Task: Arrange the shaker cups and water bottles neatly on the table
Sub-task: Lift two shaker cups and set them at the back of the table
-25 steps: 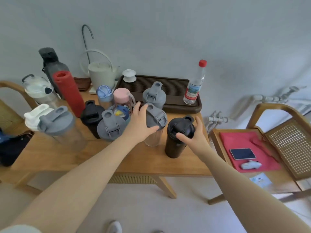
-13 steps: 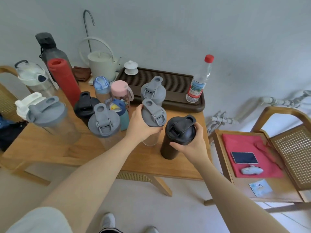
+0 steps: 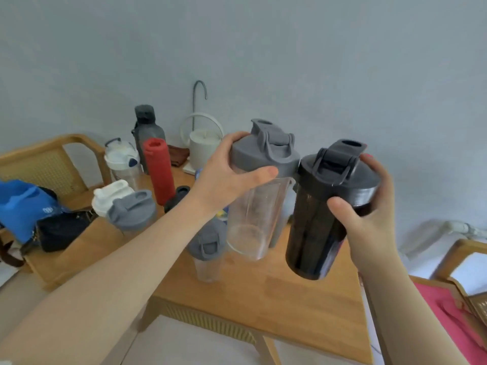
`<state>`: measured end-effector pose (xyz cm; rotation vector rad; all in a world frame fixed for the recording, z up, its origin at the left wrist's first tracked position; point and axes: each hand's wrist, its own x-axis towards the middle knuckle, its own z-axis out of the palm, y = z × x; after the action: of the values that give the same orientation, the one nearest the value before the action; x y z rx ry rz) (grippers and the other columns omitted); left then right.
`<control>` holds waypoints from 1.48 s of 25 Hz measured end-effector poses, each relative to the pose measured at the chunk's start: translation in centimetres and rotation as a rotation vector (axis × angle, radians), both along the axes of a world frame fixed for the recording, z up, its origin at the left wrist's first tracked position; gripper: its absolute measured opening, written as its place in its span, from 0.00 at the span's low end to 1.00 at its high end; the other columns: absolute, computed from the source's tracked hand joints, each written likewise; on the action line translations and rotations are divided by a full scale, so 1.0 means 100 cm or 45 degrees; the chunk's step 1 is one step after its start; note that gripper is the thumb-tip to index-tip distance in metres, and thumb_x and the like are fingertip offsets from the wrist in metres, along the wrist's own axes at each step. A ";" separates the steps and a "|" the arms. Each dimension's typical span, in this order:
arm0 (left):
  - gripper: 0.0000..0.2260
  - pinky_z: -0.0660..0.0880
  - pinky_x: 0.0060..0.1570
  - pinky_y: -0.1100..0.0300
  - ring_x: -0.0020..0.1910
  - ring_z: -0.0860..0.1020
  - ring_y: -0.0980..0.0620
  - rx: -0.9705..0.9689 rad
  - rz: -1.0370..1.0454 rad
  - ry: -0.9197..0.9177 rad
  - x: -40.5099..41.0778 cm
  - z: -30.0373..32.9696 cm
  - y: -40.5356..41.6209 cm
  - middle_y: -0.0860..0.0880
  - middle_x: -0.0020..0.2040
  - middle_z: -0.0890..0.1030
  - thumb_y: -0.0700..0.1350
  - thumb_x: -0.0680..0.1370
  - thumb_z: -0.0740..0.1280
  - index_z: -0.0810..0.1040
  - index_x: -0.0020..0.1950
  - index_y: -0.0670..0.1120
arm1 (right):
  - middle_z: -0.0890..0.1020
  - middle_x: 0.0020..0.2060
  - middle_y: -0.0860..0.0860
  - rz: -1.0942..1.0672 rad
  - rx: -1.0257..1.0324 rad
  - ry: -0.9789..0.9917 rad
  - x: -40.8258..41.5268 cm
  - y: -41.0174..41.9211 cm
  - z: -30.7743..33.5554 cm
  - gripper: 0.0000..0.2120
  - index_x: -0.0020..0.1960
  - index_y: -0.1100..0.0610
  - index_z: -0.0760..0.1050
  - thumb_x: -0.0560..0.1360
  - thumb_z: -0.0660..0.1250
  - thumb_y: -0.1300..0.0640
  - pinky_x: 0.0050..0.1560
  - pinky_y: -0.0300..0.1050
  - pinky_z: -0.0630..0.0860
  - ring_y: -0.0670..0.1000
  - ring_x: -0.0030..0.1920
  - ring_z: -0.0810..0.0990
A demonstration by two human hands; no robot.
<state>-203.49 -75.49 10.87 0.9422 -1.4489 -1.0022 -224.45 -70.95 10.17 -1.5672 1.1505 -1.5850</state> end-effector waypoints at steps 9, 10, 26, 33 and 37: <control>0.38 0.75 0.55 0.58 0.57 0.75 0.55 -0.125 0.207 -0.267 0.147 0.032 -0.075 0.55 0.58 0.74 0.59 0.53 0.76 0.65 0.59 0.57 | 0.74 0.58 0.45 -0.007 -0.003 0.180 0.140 -0.079 0.034 0.41 0.66 0.48 0.60 0.57 0.75 0.50 0.53 0.34 0.76 0.38 0.54 0.77; 0.38 0.75 0.55 0.57 0.56 0.75 0.55 -0.112 0.202 -0.297 0.165 0.036 -0.089 0.54 0.58 0.74 0.58 0.53 0.77 0.64 0.59 0.57 | 0.73 0.59 0.45 -0.016 0.024 0.199 0.157 -0.090 0.036 0.41 0.66 0.47 0.60 0.58 0.77 0.52 0.53 0.32 0.75 0.36 0.54 0.76; 0.39 0.73 0.58 0.55 0.58 0.74 0.53 -0.048 -0.025 -0.323 0.282 0.045 -0.259 0.51 0.60 0.73 0.51 0.59 0.79 0.64 0.65 0.49 | 0.74 0.53 0.42 -0.181 0.305 0.283 0.268 -0.241 0.027 0.37 0.66 0.48 0.62 0.63 0.76 0.60 0.48 0.34 0.72 0.40 0.52 0.75; 0.36 0.73 0.58 0.56 0.57 0.74 0.53 0.085 0.000 -0.265 0.290 0.020 -0.297 0.51 0.59 0.73 0.44 0.63 0.78 0.63 0.66 0.46 | 0.74 0.56 0.49 -0.097 0.482 0.520 0.279 -0.299 -0.013 0.41 0.66 0.54 0.60 0.61 0.78 0.59 0.56 0.44 0.73 0.50 0.56 0.75; 0.38 0.70 0.56 0.59 0.58 0.72 0.53 0.026 -0.034 -0.428 0.292 0.016 -0.316 0.52 0.60 0.71 0.44 0.63 0.78 0.61 0.67 0.47 | 0.77 0.54 0.49 -0.123 0.579 0.633 0.281 -0.313 -0.042 0.37 0.62 0.54 0.64 0.58 0.79 0.56 0.52 0.41 0.74 0.50 0.54 0.77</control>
<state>-174.28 -107.11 12.48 1.1493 -1.7349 -0.9092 -196.38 -102.22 5.97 -1.6423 1.7301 -0.9033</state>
